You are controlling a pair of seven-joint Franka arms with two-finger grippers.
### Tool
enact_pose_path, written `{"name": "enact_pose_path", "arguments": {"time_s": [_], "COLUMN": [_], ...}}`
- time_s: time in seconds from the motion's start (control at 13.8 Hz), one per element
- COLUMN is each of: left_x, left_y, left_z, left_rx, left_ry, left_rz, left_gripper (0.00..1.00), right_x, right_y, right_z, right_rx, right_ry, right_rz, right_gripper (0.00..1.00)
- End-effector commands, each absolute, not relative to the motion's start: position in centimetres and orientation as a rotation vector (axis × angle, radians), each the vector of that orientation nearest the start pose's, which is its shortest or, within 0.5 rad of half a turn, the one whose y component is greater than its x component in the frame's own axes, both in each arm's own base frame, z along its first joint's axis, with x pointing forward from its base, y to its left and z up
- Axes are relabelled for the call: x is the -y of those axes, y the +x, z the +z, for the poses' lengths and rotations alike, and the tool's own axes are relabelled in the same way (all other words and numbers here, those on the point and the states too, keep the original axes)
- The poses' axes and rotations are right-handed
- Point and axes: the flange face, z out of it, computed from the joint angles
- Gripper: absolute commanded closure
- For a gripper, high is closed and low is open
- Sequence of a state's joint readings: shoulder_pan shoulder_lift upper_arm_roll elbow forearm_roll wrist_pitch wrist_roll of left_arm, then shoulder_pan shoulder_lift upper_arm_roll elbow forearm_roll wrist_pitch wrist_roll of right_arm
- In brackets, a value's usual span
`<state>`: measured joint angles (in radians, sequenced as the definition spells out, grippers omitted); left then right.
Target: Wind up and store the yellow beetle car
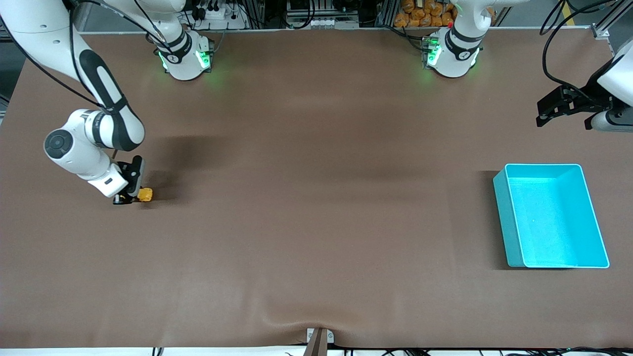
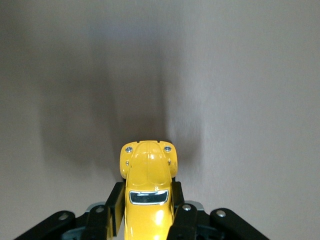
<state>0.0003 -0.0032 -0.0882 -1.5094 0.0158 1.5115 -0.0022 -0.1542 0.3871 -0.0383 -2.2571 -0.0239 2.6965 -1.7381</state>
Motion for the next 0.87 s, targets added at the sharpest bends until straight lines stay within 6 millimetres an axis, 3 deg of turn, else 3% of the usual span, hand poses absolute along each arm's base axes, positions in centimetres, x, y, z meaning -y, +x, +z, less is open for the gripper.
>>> {"name": "enact_pose_path", "arguments": {"time_s": [0.0,0.22,0.8], "left_x": [4.5,4.6,4.6], "left_y": [54.7,54.7,54.7], "left_z": [64.8,64.9,64.8], "left_rx": [-0.137,-0.142,-0.142], "left_ry": [-3.104,-3.103,-3.103], "left_rz": [-0.002,-0.005,-0.002], "left_gripper": [0.0,0.0,0.0], "right_x": [14.0,17.2,25.3], "right_y": [52.7,52.8,50.6], "right_z": [14.6,14.2,13.1], "right_rx": [2.231,2.25,2.219], "right_ry": [-2.226,-2.214,-2.239], "right_rz": [0.05,0.046,0.051], "right_gripper": [0.68,0.68,0.66]}}
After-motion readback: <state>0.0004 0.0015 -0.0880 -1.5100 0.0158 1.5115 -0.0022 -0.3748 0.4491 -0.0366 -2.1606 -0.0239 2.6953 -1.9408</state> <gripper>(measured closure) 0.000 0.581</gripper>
